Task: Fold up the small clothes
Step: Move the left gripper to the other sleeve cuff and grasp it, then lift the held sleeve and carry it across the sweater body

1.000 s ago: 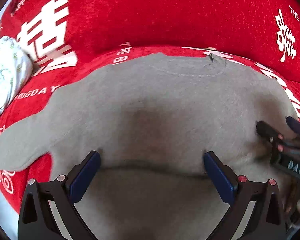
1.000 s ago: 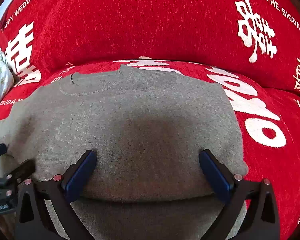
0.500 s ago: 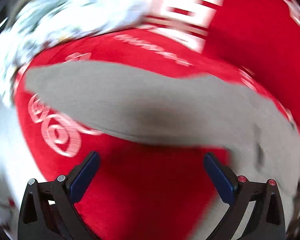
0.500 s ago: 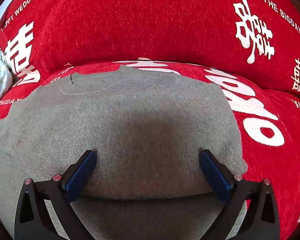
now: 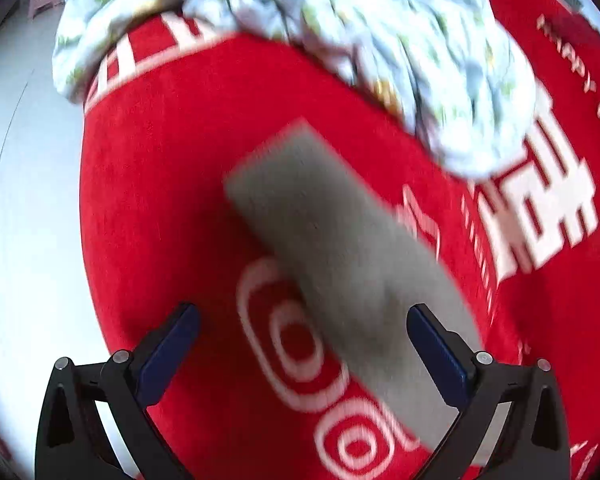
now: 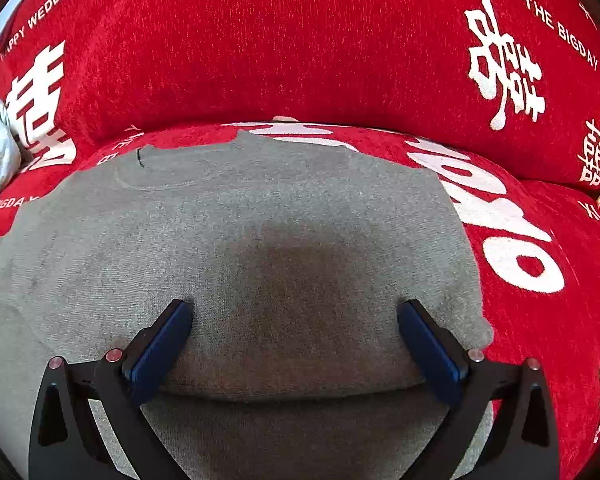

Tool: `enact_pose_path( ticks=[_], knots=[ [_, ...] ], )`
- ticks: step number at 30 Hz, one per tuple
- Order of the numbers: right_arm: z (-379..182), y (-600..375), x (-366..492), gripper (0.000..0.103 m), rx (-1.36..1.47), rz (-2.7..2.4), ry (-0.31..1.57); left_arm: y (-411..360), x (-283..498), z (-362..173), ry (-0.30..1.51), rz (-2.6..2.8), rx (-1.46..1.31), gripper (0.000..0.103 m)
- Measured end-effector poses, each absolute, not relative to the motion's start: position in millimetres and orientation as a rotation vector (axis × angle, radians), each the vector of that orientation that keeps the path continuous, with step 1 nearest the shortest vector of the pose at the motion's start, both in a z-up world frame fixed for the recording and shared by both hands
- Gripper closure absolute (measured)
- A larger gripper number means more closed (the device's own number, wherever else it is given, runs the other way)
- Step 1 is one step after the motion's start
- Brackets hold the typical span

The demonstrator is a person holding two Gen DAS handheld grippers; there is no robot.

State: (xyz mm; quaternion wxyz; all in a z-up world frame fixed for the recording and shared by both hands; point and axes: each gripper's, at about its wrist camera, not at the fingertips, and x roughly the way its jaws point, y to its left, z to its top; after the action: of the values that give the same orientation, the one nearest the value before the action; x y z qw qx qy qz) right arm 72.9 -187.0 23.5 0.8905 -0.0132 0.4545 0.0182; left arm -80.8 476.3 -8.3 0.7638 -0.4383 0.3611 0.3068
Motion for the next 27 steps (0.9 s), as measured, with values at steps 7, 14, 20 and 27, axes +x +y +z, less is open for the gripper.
enact_pose_path(
  ticks=[7,14,20,27],
  knots=[
    [23.2,-186.3,73.7,0.000,-0.036,0.029,0.942,492.4,-54.3,4.0,0.746,0.569,-0.906,0.031],
    [23.5,-186.1,73.5,0.000,-0.037,0.030,0.942,498.0,-51.5,4.3,0.743,0.499,-0.956,0.091],
    [23.7,-186.0,73.5,0.000,-0.037,0.031,0.942,476.9,-55.0,37.8,0.723,0.541,-0.805,0.091],
    [23.9,-185.8,73.6,0.000,-0.037,0.031,0.943,442.3,-40.2,69.0,0.732,0.521,-0.690,0.091]
  ],
)
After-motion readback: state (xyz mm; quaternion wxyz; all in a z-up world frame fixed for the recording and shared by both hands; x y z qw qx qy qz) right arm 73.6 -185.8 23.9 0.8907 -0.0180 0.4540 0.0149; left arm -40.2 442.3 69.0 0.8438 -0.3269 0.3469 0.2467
